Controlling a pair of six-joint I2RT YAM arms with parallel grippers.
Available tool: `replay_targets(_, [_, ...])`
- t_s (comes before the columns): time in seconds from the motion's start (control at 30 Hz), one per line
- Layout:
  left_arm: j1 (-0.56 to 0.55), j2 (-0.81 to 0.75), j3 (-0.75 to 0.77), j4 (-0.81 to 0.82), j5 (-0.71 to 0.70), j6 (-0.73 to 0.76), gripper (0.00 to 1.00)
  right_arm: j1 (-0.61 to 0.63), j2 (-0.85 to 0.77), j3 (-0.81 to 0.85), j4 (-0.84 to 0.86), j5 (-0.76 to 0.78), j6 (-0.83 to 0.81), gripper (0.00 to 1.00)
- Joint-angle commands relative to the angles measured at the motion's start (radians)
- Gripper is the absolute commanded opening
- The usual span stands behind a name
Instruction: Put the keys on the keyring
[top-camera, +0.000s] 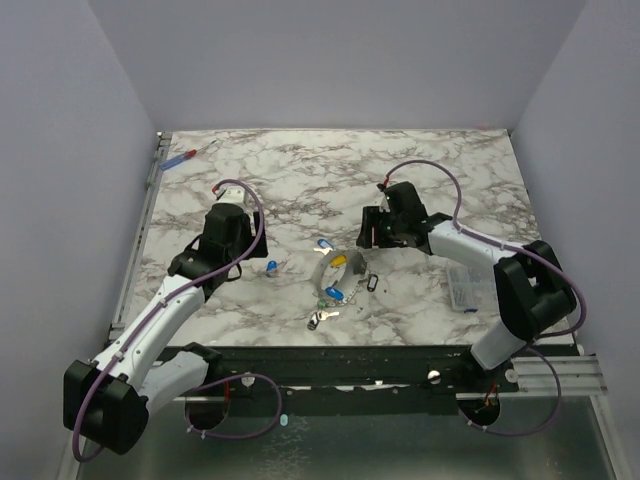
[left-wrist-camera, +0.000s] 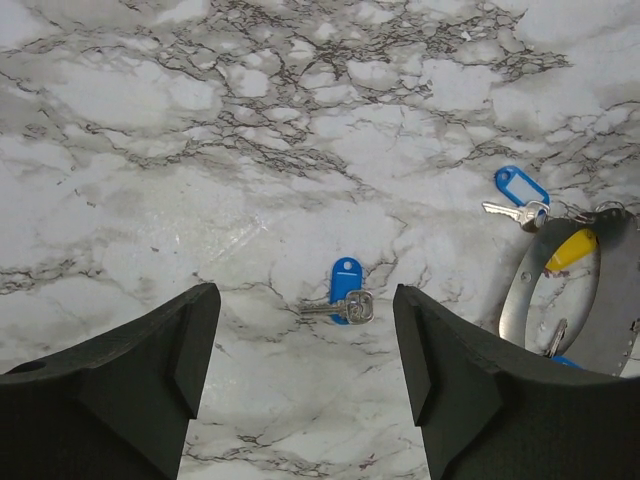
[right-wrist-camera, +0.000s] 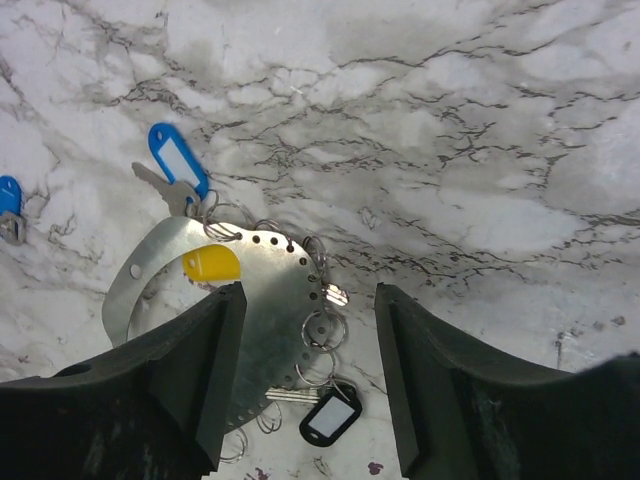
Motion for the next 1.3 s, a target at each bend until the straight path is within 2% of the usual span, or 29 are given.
replay_targets(0.0, [-0.002, 0.000, -0.003, 0.030, 0.039, 0.023, 0.76, -0.022, 0.049, 0.010, 0.065, -0.116, 0.004, 0.62])
replay_targets(0.33, [-0.002, -0.014, -0.005, 0.039, 0.058, 0.028, 0.75, -0.049, 0.129, 0.001, 0.105, -0.159, 0.024, 0.50])
replay_targets(0.57, [-0.002, -0.012, -0.005, 0.040, 0.061, 0.030, 0.75, -0.063, 0.165, 0.001, 0.120, -0.179, 0.022, 0.34])
replay_targets(1.13, [-0.002, -0.009, -0.005, 0.040, 0.061, 0.032, 0.75, -0.066, 0.212, -0.003, 0.136, -0.234, 0.028, 0.30])
replay_targets(1.2, [-0.002, -0.009, -0.005, 0.040, 0.061, 0.032, 0.75, -0.066, 0.214, -0.002, 0.136, -0.238, 0.024, 0.28])
replay_targets(1.27, [-0.002, -0.009, -0.005, 0.040, 0.061, 0.031, 0.75, -0.066, 0.215, -0.002, 0.132, -0.237, 0.017, 0.18])
